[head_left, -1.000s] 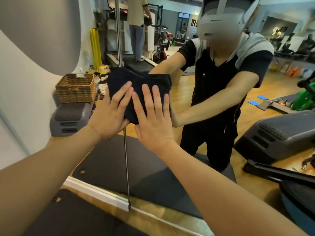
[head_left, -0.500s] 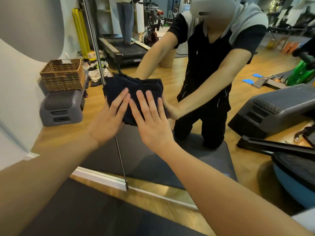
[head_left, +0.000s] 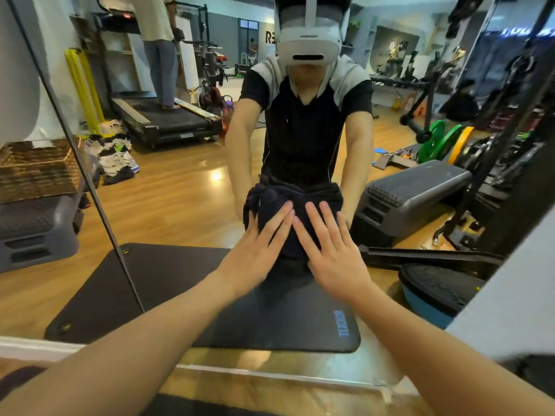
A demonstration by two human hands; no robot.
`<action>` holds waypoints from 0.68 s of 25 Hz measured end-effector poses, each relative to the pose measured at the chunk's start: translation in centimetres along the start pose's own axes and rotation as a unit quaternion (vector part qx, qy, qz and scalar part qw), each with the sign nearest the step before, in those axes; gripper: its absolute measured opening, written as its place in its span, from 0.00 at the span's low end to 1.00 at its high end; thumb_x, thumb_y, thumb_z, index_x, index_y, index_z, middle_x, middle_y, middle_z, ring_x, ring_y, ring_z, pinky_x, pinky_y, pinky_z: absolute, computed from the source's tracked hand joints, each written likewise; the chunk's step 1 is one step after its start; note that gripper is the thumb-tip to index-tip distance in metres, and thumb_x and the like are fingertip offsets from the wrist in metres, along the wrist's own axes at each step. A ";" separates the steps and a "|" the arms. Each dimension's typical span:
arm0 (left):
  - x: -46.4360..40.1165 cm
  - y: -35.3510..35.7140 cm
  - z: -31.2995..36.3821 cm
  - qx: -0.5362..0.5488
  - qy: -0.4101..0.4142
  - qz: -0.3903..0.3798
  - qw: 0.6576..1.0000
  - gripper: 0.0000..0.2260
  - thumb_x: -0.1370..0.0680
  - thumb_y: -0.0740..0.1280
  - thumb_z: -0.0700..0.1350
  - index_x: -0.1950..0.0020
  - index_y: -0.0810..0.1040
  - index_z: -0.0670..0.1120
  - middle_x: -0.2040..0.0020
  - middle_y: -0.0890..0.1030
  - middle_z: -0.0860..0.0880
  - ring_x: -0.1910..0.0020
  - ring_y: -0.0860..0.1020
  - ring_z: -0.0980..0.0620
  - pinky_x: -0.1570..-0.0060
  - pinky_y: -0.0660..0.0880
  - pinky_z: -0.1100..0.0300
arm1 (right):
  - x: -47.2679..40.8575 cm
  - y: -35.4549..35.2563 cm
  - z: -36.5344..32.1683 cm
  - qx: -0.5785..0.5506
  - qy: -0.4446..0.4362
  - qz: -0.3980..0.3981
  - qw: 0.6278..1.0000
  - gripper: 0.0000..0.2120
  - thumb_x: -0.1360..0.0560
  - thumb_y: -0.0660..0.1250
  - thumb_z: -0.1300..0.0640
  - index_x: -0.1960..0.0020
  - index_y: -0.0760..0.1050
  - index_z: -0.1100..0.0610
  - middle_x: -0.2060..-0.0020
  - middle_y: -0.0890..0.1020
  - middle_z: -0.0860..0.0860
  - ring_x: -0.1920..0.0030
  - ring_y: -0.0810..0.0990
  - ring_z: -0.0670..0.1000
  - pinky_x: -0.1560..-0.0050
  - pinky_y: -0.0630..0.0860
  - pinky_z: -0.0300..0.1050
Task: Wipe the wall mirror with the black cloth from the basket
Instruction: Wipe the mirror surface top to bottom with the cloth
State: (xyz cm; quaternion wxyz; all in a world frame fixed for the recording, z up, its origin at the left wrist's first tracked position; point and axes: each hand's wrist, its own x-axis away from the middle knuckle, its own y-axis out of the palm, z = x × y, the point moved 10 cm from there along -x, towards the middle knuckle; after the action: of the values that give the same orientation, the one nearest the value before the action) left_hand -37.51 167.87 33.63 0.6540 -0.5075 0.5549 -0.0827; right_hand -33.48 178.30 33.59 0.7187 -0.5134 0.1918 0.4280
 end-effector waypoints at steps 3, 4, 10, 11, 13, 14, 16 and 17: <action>-5.8 -3.3 1.9 -0.006 -0.003 0.024 1.000 0.50 0.25 0.73 0.36 0.17 0.39 0.41 0.16 0.43 0.41 0.19 0.55 0.30 0.21 0.40 0.42 | -3.0 -4.2 5.4 0.025 0.005 0.030 0.999 0.39 0.21 0.69 0.59 0.16 0.54 0.59 0.18 0.55 0.65 0.17 0.51 0.67 0.17 0.48 0.66; -7.8 -5.3 2.0 -0.007 0.007 0.040 0.999 0.49 0.25 0.73 0.37 0.16 0.40 0.41 0.16 0.44 0.41 0.19 0.55 0.30 0.22 0.40 0.40 | -4.9 -5.7 6.7 0.024 0.015 0.046 0.999 0.38 0.21 0.67 0.59 0.16 0.54 0.59 0.18 0.55 0.65 0.17 0.51 0.68 0.17 0.46 0.65; -15.8 -19.4 -4.9 -0.078 0.079 0.096 0.989 0.43 0.26 0.72 0.42 0.17 0.51 0.38 0.17 0.53 0.40 0.20 0.59 0.32 0.20 0.41 0.37 | -19.0 -13.0 8.0 -0.035 0.082 0.161 0.983 0.36 0.23 0.65 0.56 0.18 0.59 0.60 0.20 0.60 0.66 0.19 0.54 0.68 0.19 0.48 0.68; -16.1 -21.3 -6.8 -0.086 0.087 0.089 0.989 0.41 0.25 0.69 0.43 0.17 0.51 0.38 0.17 0.53 0.39 0.20 0.58 0.31 0.20 0.45 0.33 | -21.4 -13.7 7.2 -0.043 0.092 0.180 0.978 0.36 0.25 0.66 0.56 0.18 0.60 0.60 0.20 0.61 0.66 0.19 0.55 0.68 0.19 0.50 0.69; -15.6 -24.3 -10.6 -0.095 0.094 0.079 0.988 0.37 0.23 0.64 0.44 0.17 0.52 0.36 0.18 0.55 0.37 0.20 0.58 0.32 0.22 0.56 0.31 | -25.5 -14.3 4.5 -0.048 0.111 0.201 0.972 0.37 0.26 0.65 0.54 0.19 0.62 0.60 0.20 0.62 0.65 0.19 0.57 0.68 0.19 0.50 0.69; -14.8 -25.2 -12.5 -0.097 0.089 0.078 0.988 0.37 0.22 0.63 0.45 0.17 0.53 0.36 0.18 0.55 0.37 0.20 0.59 0.32 0.23 0.59 0.31 | -26.9 -14.1 2.9 -0.050 0.115 0.203 0.971 0.38 0.27 0.65 0.53 0.19 0.63 0.60 0.20 0.62 0.65 0.19 0.57 0.68 0.19 0.50 0.69; -12.3 -25.9 -15.5 -0.105 0.068 0.085 0.988 0.35 0.21 0.64 0.45 0.17 0.54 0.36 0.18 0.55 0.37 0.20 0.60 0.32 0.24 0.62 0.32 | -28.8 -13.2 -0.5 -0.060 0.103 0.199 0.973 0.38 0.27 0.65 0.52 0.18 0.62 0.60 0.20 0.62 0.65 0.19 0.55 0.67 0.19 0.50 0.70; -10.7 -25.7 -16.7 -0.109 0.054 0.094 0.988 0.35 0.20 0.64 0.45 0.18 0.55 0.36 0.18 0.56 0.37 0.21 0.61 0.31 0.25 0.64 0.32 | -29.2 -12.4 -2.1 -0.067 0.090 0.192 0.975 0.38 0.27 0.65 0.52 0.18 0.62 0.60 0.20 0.62 0.65 0.19 0.54 0.67 0.19 0.50 0.70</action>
State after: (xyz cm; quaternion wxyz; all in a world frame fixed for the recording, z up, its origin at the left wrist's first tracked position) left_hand -43.34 153.39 62.07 0.5690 -0.5161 0.6401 0.0128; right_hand -39.41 162.90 60.71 0.5671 -0.5505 0.3215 0.5215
